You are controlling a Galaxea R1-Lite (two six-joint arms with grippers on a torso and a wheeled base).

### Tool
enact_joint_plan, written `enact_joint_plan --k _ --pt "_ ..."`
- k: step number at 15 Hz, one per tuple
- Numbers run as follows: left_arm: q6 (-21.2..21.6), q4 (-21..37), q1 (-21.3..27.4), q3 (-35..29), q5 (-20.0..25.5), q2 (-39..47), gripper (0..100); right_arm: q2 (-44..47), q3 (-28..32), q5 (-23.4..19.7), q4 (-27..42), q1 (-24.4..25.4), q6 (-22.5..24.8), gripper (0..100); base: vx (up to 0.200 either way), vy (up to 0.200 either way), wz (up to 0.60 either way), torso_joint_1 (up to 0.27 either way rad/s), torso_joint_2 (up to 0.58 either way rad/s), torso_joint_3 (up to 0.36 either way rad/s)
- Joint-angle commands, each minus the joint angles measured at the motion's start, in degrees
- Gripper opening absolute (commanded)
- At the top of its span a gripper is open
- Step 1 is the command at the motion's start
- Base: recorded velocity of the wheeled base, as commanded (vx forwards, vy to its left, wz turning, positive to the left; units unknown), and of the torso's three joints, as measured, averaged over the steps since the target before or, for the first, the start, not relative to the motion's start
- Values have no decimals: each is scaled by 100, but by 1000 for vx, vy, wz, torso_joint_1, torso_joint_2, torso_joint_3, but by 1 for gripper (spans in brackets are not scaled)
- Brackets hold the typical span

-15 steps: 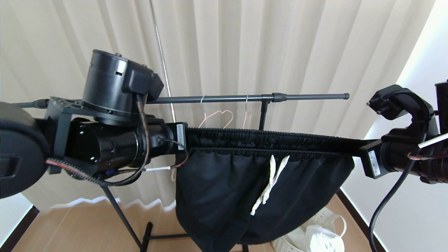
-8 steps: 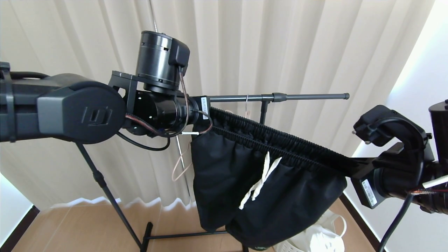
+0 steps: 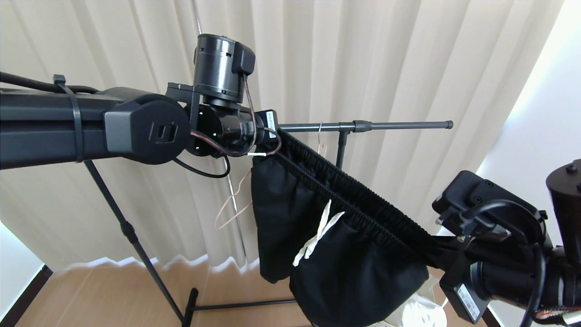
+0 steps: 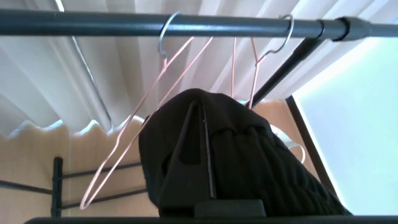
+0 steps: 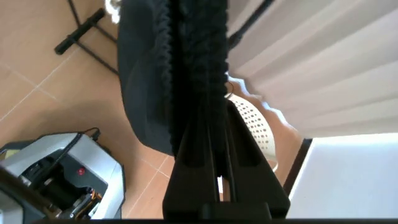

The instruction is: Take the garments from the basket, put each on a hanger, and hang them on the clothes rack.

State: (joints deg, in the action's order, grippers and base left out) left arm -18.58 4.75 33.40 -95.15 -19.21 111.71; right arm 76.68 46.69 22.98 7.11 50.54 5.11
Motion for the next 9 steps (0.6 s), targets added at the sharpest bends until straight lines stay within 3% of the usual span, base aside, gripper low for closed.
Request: enact_joint_plan --k 1,2,4,9 --pt "3 -1 0 -294 -4 193 0 84 -107 -30 -69 492 -10 0 0 0 0 0 0 0" --pt "3 -1 26 -347 -4 219 0 102 -125 -30 -183 694 -54 0 0 0 0 0 0 0" --pt "3 -1 114 -452 40 263 0 453 -72 5 -658 1124 -634 0 0 0 0 0 0 0" --pt "3 -1 140 -848 40 492 0 884 -11 14 -1827 1406 -1275 0 0 0 0 0 0 0"
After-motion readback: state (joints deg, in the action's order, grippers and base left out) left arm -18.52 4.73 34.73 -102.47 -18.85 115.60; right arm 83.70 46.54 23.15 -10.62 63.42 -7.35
